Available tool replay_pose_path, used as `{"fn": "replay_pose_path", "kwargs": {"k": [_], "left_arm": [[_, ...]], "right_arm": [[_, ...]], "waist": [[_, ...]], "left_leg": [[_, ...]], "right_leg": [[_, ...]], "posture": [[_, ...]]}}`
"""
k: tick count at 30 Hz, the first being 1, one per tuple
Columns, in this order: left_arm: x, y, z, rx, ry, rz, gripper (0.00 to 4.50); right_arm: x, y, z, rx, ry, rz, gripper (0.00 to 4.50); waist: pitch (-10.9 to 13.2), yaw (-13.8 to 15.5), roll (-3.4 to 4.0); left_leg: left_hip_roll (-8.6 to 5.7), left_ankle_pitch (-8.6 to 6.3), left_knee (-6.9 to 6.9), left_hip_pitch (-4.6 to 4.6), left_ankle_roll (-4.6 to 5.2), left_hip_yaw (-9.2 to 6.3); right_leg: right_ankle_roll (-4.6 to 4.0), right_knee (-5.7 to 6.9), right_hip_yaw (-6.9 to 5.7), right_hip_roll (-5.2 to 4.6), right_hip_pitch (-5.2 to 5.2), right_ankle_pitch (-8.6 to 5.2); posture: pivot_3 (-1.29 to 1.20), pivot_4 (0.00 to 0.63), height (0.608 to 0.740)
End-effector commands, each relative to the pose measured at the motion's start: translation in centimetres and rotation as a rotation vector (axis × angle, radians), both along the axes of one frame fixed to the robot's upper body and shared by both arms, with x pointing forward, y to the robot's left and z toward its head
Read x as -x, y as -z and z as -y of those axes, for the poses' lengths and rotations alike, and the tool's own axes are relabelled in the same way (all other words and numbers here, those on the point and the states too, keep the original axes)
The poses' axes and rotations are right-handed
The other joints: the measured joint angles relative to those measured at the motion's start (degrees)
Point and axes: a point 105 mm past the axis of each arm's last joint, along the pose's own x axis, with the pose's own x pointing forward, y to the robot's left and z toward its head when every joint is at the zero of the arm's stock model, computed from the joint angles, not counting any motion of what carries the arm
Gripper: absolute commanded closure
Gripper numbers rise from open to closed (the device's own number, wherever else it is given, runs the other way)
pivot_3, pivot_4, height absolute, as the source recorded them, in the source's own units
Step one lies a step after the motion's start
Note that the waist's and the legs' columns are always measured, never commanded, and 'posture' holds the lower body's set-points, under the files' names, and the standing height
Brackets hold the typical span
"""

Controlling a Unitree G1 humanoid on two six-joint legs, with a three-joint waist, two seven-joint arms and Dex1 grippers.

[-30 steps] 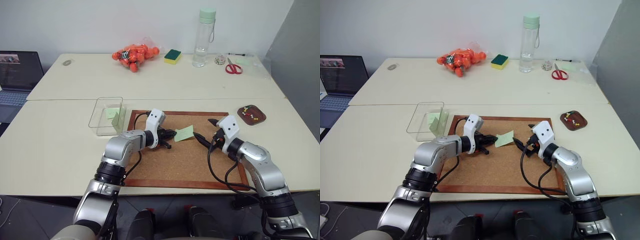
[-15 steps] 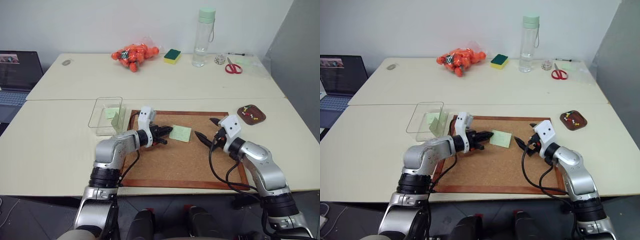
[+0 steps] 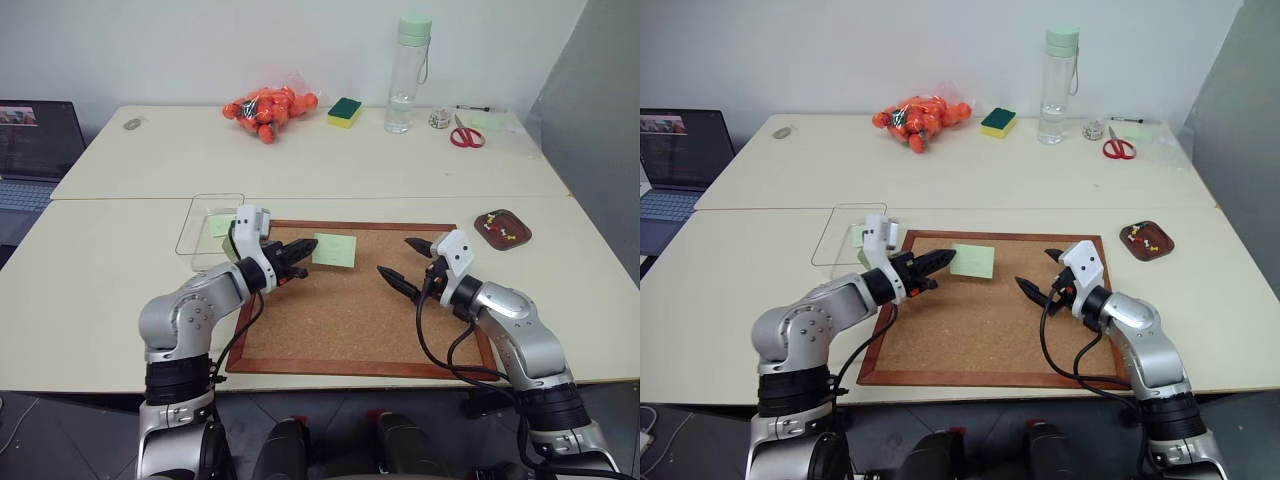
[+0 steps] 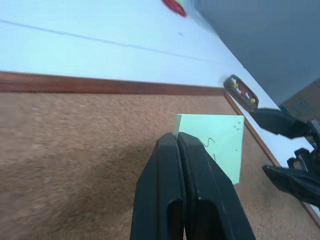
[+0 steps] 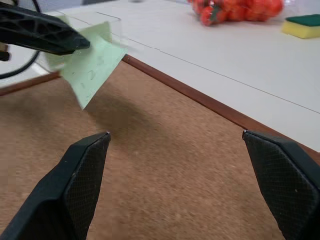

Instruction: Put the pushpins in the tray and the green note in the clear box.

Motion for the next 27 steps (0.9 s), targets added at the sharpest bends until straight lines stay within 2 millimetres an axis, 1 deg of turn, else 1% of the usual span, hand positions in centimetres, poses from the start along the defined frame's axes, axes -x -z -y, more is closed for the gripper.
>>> {"fn": "replay_pose_path", "kwargs": {"k": [1,4,8,13,20,22,27], "left_arm": [[0.5,-1.8,-1.8,0.000,-0.069,0.061,4.44],[0.7,-2.6,-3.3,0.000,-0.137,0.088,4.44],[1.1,-4.2,-6.6,-0.010,-0.300,0.142,4.44],[1.1,-5.4,-9.2,-0.045,-0.457,0.194,4.44],[0.5,-5.8,-12.5,-0.063,-0.643,0.217,4.44],[0.2,-5.4,-13.9,-0.067,-0.729,0.207,4.44],[-0.5,-4.6,-15.5,-0.073,-0.830,0.188,4.44]], "right_arm": [[1.2,-2.2,-2.1,-0.062,-0.125,0.039,0.00],[1.4,-2.9,-2.8,-0.092,-0.155,0.034,0.00],[1.7,-4.2,-4.0,-0.149,-0.195,0.036,0.00],[1.9,-5.1,-4.9,-0.174,-0.221,0.044,0.00],[1.8,-5.3,-5.1,-0.173,-0.236,0.047,0.00],[1.7,-5.3,-5.0,-0.168,-0.233,0.049,0.00],[1.5,-5.3,-4.7,-0.156,-0.220,0.053,0.00]], "waist": [[0.0,0.0,-0.06],[0.1,0.1,-0.14],[0.3,0.0,-0.44],[0.4,0.3,-0.51],[0.5,0.9,-0.63],[0.5,0.9,-0.64],[0.5,1.0,-0.69]], "left_leg": [[0.04,-0.01,0.00,0.00,-0.01,-0.01],[0.03,-0.01,0.00,0.00,-0.01,-0.06],[0.09,-0.02,0.00,0.00,-0.03,-0.09],[0.12,-0.05,0.00,0.00,-0.08,-0.12],[0.11,-0.06,0.00,-0.01,-0.10,-0.11],[0.11,-0.06,0.00,-0.01,-0.11,-0.10],[0.09,-0.06,0.00,-0.02,-0.11,-0.10]], "right_leg": [[0.00,0.00,0.00,0.00,0.00,0.00],[-0.01,0.00,-0.05,0.00,0.01,-0.01],[-0.02,0.01,-0.05,-0.01,0.00,-0.01],[-0.05,0.00,-0.07,-0.04,0.01,-0.03],[-0.05,-0.02,-0.09,-0.09,0.00,-0.02],[-0.05,-0.02,-0.09,-0.09,0.00,-0.02],[-0.05,-0.03,-0.09,-0.09,0.00,-0.02]], "posture": [[0.00,0.150,0.740],[0.00,0.150,0.740],[0.00,0.150,0.740],[0.00,0.150,0.740],[0.00,0.150,0.740],[0.00,0.150,0.740],[0.00,0.150,0.740]]}}
